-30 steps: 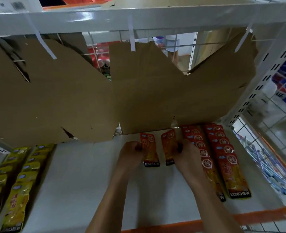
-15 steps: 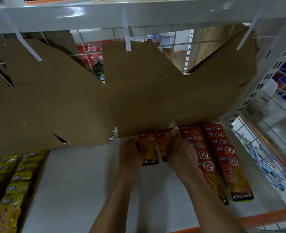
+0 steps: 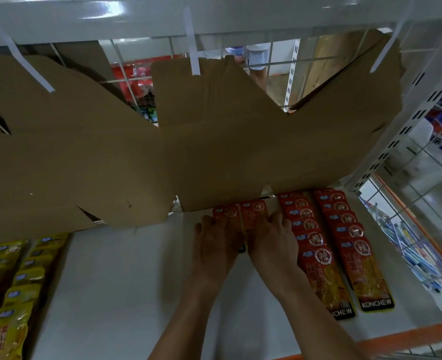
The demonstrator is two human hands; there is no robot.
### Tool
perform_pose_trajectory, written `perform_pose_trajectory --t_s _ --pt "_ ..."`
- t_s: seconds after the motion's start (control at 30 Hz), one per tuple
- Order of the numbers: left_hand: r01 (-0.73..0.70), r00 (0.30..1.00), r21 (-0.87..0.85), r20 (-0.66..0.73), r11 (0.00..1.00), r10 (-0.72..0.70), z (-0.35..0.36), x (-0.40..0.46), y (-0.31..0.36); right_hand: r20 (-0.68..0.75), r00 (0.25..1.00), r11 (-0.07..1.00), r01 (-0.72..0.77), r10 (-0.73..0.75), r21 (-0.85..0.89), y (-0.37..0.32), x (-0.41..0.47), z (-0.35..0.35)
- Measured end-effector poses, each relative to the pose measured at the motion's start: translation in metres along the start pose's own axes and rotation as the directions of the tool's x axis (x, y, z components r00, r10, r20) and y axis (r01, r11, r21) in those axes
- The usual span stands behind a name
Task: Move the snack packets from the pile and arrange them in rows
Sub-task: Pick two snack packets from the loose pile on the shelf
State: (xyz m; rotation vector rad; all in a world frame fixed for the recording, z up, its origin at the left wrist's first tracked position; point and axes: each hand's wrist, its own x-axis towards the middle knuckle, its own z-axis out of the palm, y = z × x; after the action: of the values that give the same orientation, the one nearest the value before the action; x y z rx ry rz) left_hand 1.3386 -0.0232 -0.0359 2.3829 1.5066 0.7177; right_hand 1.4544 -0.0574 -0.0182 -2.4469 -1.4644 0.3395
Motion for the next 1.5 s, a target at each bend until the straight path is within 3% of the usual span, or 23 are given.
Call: perform_pose_trajectory --t_s 0.2,0.4,0.9,1.5 --pt "0.173 0.983 -0.001 0.059 0.985 -0.173 0.009 0.002 -0.017 -0.012 0.999 0.999 0.047 -0.047 -0.027 0.003 -0.004 0.002" --pt "0.186 0.981 -0.068 0.064 0.980 -0.182 0.007 0.004 -0.011 -0.052 0.997 0.997 0.046 -0.049 -0.067 0.002 -0.005 0.009" --pt "0.152 0.988 -0.039 0.042 0.988 -0.151 0.015 -0.001 -0.004 -0.119 0.993 0.994 -0.015 0.002 -0.109 0.005 -0.005 0.021" --pt "0.184 0.977 -0.013 0.109 0.983 -0.181 0.015 0.002 -0.007 -0.061 0.998 0.997 -0.008 0.003 -0.081 0.006 -0.005 0.014"
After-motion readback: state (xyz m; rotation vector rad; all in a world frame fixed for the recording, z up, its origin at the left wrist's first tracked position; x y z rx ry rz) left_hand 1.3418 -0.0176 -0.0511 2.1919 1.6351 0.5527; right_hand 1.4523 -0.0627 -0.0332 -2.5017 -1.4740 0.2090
